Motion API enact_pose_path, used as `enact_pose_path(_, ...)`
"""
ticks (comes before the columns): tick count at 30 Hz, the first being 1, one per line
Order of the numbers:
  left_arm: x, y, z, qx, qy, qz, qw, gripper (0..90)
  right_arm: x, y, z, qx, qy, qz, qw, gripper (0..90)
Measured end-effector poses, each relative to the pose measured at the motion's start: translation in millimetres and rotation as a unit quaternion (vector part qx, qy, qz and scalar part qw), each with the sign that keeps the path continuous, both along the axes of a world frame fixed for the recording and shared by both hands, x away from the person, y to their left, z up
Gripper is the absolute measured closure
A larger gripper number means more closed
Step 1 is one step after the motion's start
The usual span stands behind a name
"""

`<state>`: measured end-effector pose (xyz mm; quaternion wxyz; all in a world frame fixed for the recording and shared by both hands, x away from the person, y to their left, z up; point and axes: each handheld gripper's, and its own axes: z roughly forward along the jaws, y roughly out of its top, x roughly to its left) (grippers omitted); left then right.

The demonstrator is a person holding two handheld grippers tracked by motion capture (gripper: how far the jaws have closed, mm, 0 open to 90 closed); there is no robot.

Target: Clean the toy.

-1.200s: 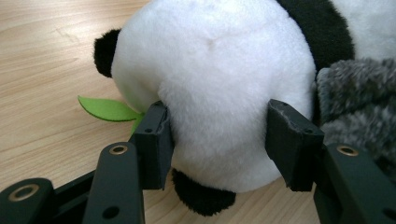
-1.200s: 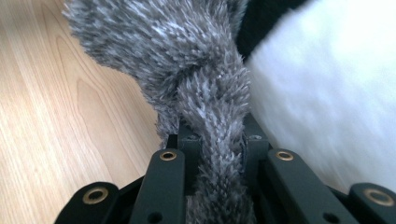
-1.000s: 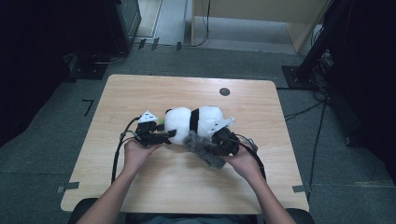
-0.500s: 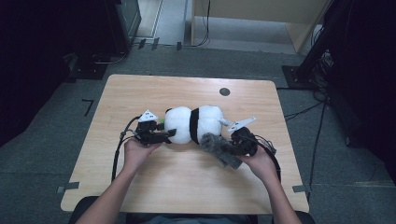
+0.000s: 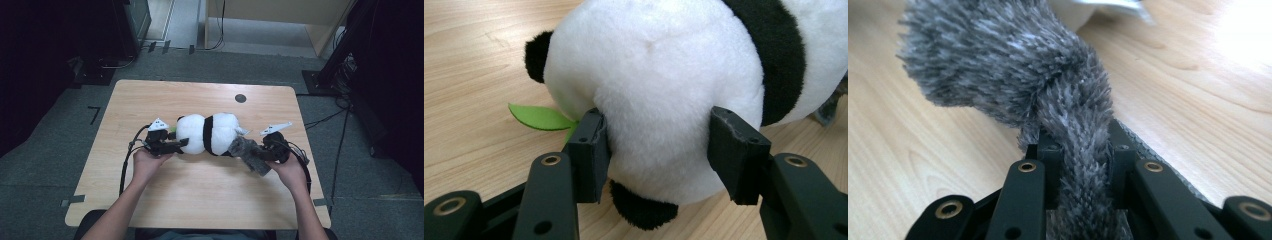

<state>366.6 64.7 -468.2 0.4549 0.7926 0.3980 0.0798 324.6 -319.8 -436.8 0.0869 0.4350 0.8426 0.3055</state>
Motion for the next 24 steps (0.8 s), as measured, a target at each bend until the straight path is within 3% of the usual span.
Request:
enact_pose_path(9, -1.1, -0.3, 1.2, -0.002, 0.002, -0.001, 1.0000, 45.8, 3.6, -13.0, 11.8, 0.023, -0.031, -0.041, 0.9984, 76.5)
enact_pose_path(14, -2.3, -0.5, 2.4, -0.002, 0.006, -0.003, 1.0000, 46.1, 6.4, -7.0, 33.2, 0.051, -0.069, -0.058, 0.9946, 76.5)
enact_pose_path(18, -4.2, -1.7, 4.1, -0.004, 0.009, -0.006, 0.9999, 46.9, 11.2, 9.4, 43.1, 0.053, -0.088, -0.048, 0.9935, 76.4)
enact_pose_path(21, -5.5, -3.2, 4.5, -0.006, 0.012, -0.011, 0.9999, 47.7, 17.4, 21.7, 44.4, 0.060, -0.090, -0.043, 0.9932, 76.1)
enact_pose_path(24, -5.3, -3.8, 2.5, -0.004, 0.008, -0.015, 0.9998, 47.6, 26.3, 31.9, 39.4, 0.075, -0.075, -0.042, 0.9935, 75.7)
